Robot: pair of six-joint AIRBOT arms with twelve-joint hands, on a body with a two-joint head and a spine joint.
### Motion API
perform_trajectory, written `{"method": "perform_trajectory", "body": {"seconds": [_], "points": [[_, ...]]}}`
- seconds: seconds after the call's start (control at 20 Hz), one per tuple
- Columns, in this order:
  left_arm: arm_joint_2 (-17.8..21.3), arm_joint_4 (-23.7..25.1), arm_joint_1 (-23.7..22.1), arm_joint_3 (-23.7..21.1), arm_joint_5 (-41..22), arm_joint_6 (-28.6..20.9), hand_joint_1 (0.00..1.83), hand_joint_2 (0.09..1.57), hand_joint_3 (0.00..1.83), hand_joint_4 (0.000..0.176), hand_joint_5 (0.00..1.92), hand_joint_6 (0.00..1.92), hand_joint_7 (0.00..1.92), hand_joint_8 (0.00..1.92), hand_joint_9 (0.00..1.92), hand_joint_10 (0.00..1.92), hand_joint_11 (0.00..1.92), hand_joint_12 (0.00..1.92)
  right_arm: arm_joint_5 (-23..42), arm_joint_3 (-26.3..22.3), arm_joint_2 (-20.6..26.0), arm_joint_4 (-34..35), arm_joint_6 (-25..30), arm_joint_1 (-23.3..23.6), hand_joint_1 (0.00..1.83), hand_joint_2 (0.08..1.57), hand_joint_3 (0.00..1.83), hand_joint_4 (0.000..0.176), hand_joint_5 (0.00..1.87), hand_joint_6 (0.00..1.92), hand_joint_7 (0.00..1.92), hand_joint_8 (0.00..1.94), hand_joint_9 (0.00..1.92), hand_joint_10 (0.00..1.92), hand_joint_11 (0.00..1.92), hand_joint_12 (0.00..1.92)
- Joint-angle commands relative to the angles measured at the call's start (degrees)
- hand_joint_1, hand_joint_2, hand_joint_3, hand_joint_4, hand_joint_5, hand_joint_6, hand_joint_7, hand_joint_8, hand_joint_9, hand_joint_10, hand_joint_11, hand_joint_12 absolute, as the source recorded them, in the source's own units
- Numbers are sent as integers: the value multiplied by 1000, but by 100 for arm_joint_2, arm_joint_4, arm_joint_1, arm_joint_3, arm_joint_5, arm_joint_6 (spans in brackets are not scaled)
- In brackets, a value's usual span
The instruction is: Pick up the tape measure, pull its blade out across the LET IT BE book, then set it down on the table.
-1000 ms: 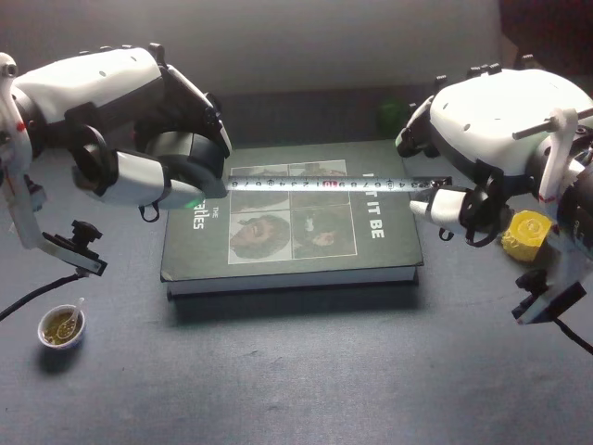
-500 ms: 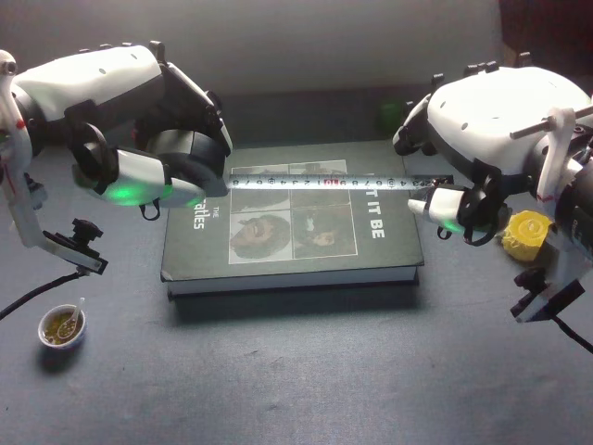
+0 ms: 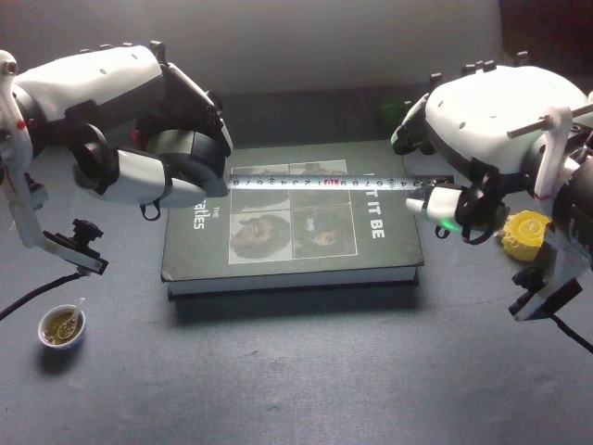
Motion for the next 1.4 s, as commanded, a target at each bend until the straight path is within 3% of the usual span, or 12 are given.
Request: {"method": "perform_trajectory", "body": {"seconds": [0.0,0.9,0.95,1.0,1.1,1.15,1.2,1.35], "points": [[-7,67,-53,12,-626,-43,1383,1083,0,0,1069,668,1076,908,894,1203,752,1096,-266,-2,18,-497,21,71,1028,1107,2,0,758,5,864,2,801,11,305,1168],[-5,67,-30,10,-659,-44,1383,1081,0,0,1080,659,1087,889,891,1204,764,1136,-241,-2,21,-557,23,90,1067,1121,4,0,848,36,916,19,854,29,335,1189],[-5,66,-29,11,-659,-44,1383,1081,0,0,1079,656,1088,890,891,1204,758,1133,-233,-2,21,-557,23,91,1088,1181,0,0,826,984,962,15,890,39,388,1187],[-5,66,-29,10,-659,-44,1383,1081,0,0,1079,656,1088,890,891,1205,755,1132,-223,-2,21,-559,23,93,1101,1195,0,0,811,1183,988,16,911,45,391,1212],[-5,67,-31,8,-667,-44,1383,1080,0,0,1079,655,1089,889,892,1204,756,1133,-210,-2,22,-567,23,103,1114,1192,0,0,821,1209,1035,28,954,64,447,1243],[-5,67,-31,7,-667,-44,1383,1080,0,0,1080,654,1089,888,892,1203,752,1133,-203,-2,25,-570,23,110,1174,1161,24,0,812,1262,974,798,983,82,498,1263],[-5,67,-31,6,-670,-44,1383,1080,0,0,1080,654,1089,888,892,1203,751,1133,-198,-2,28,-576,23,115,1185,1178,6,0,766,1313,956,989,1031,113,531,1295],[-5,67,-31,5,-670,-44,1383,1080,0,0,1080,653,1092,886,889,1204,749,1135,-194,-3,38,-586,25,116,1195,1174,0,0,777,1323,977,969,1072,165,571,1318]]}}
